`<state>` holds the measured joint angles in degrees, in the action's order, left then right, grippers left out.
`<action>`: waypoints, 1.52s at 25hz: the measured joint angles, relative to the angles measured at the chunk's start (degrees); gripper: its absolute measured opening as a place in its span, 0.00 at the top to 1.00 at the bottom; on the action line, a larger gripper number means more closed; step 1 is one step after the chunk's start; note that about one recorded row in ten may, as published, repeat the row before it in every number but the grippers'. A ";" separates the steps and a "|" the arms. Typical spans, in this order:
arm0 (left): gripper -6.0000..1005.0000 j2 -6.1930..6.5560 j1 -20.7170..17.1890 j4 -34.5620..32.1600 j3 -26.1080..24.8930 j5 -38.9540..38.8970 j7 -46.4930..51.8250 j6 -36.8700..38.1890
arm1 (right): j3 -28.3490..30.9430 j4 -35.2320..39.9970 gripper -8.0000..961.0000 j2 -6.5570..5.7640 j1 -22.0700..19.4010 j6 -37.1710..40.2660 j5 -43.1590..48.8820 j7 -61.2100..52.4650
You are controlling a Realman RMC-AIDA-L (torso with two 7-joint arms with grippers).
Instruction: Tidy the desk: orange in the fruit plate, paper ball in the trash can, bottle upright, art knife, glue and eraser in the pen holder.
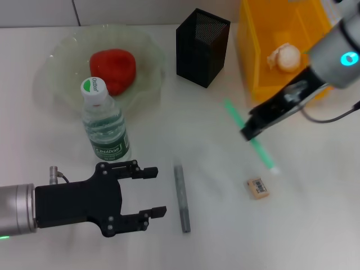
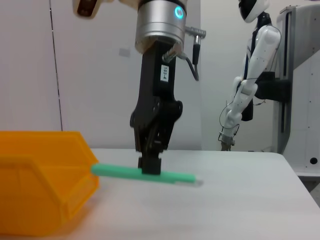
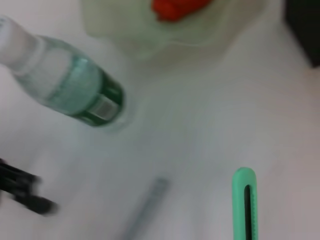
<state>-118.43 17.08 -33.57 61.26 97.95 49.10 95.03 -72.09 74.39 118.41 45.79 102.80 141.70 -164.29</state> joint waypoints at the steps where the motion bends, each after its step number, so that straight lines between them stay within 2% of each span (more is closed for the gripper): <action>1: 0.33 -0.01 0.06 0.00 -0.01 -0.01 0.07 -0.03 | -0.01 1.34 0.94 -0.34 0.11 1.03 2.43 0.67; 2: 0.33 -0.02 0.11 0.00 -0.01 -0.01 0.11 -0.07 | -0.14 2.53 0.94 -0.60 0.37 2.00 5.40 1.50; 3: 0.33 -0.03 0.18 0.01 -0.01 -0.05 0.13 -0.10 | -0.26 4.58 0.94 -0.65 1.49 3.93 12.35 4.00; 4: 0.33 -0.03 0.18 0.01 -0.01 -0.05 0.13 -0.10 | -0.26 4.58 0.94 -0.65 1.49 3.93 12.35 4.00; 7: 0.33 -0.05 0.22 0.05 -0.12 -0.17 0.35 -0.12 | -0.42 7.10 0.94 0.08 3.74 6.42 22.32 8.90; 8: 0.33 -0.07 0.22 0.06 -0.16 -0.19 0.43 -0.14 | -1.39 8.48 0.94 -0.01 4.91 7.54 25.05 11.91; 10: 0.33 -0.14 0.15 0.23 -0.22 -0.24 0.43 -0.20 | -2.34 9.23 0.94 -0.40 5.32 7.85 25.31 12.94; 11: 0.33 -0.19 0.15 0.66 -0.42 -0.41 0.31 -0.25 | -4.68 10.72 0.94 -1.41 5.86 7.95 25.39 14.23; 12: 0.33 -0.19 0.15 0.66 -0.42 -0.41 0.31 -0.25 | -4.68 10.72 0.94 -1.41 5.86 7.95 25.39 14.23; 13: 0.33 -0.22 0.15 0.90 -0.75 -0.86 0.31 -0.26 | -7.15 12.59 0.94 -2.17 5.98 7.86 25.46 16.70; 16: 0.33 -0.22 0.11 0.95 -0.92 -1.47 0.32 -0.25 | -10.09 15.37 0.94 -2.60 5.34 7.22 25.54 20.45; 17: 0.33 -0.22 0.07 1.12 -0.92 -1.89 0.29 -0.26 | -11.80 16.82 0.94 -2.98 4.75 6.38 25.57 22.64; 18: 0.33 -0.19 0.03 1.51 -1.04 -2.59 0.17 -0.35 | -15.27 19.32 0.94 -4.21 3.23 3.82 25.70 26.54; 19: 0.33 -0.19 0.03 1.51 -1.04 -2.59 0.17 -0.35 | -15.27 19.32 0.94 -4.21 3.23 3.82 25.70 26.54; 23: 0.33 -0.19 -0.22 1.74 -1.75 -3.22 0.00 -0.87 | -20.85 24.72 0.94 -7.68 -1.25 -4.79 25.81 35.79; 24: 0.33 -0.19 -0.22 1.74 -1.75 -3.22 0.00 -0.87 | -20.85 24.72 0.94 -7.68 -1.25 -4.79 25.81 35.79; 26: 0.33 -0.21 -0.33 2.06 -1.77 -3.30 0.13 -1.12 | -20.38 27.58 0.94 -7.73 -4.85 -11.41 25.90 45.04; 27: 0.33 -0.21 -0.33 2.06 -1.77 -3.30 0.13 -1.12 | -20.38 27.58 0.94 -7.73 -4.85 -11.41 25.90 45.04; 28: 0.33 -0.25 -0.42 2.39 -1.76 -3.30 0.14 -1.11 | -19.66 28.59 0.94 -7.23 -7.27 -16.77 25.90 51.89; 32: 0.33 -0.38 -0.58 2.52 -1.76 -3.31 0.05 -0.94 | -18.73 28.51 0.94 -7.10 -8.10 -20.64 25.90 57.01; 35: 0.33 -0.42 -0.44 3.29 -1.76 -3.35 0.03 -1.18 | -18.49 25.79 0.93 -7.93 -7.25 -24.38 25.90 61.02; 38: 0.33 -0.41 -0.11 3.93 -1.69 -3.57 0.01 -1.56 | -18.07 19.17 0.93 -9.17 -4.80 -29.18 25.90 65.25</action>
<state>-118.84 16.97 -29.64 59.57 94.37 49.12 93.47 -90.16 93.56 109.23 40.99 73.61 167.60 -99.04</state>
